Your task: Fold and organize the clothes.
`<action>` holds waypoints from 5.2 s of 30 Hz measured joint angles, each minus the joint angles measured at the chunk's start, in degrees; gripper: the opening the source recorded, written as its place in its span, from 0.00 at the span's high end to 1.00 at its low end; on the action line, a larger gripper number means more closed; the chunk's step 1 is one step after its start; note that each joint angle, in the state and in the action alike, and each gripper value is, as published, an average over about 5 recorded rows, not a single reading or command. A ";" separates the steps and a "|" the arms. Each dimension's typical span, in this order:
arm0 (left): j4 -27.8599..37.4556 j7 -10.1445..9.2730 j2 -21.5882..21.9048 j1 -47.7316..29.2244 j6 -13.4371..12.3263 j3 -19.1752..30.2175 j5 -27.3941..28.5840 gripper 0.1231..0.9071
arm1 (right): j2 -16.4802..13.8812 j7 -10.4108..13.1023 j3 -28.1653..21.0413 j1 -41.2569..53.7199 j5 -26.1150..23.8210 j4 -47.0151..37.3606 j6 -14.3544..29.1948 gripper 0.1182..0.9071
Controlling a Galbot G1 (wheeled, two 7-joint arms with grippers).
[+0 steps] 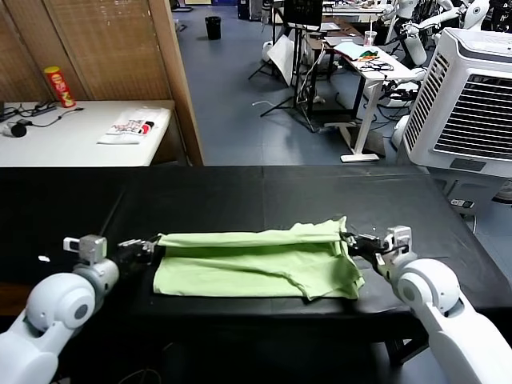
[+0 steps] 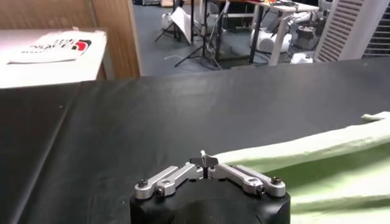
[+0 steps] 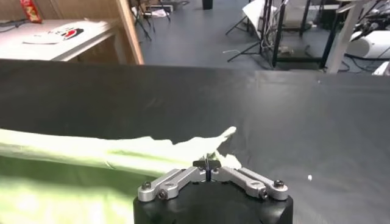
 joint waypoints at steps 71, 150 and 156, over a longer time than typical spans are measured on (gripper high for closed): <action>13.07 -2.61 -11.46 -9.64 2.43 4.26 -1.98 0.14 | 10.98 -0.07 -5.32 12.83 -9.44 -16.26 0.00 0.18; 7.92 3.70 -16.23 4.16 -6.37 -1.96 7.92 0.15 | 8.35 0.22 10.00 -3.72 -4.87 4.45 1.39 0.14; 8.36 3.84 -17.20 4.04 -6.62 -1.43 8.94 0.40 | 8.38 0.10 10.28 -4.12 -5.39 4.72 1.63 0.14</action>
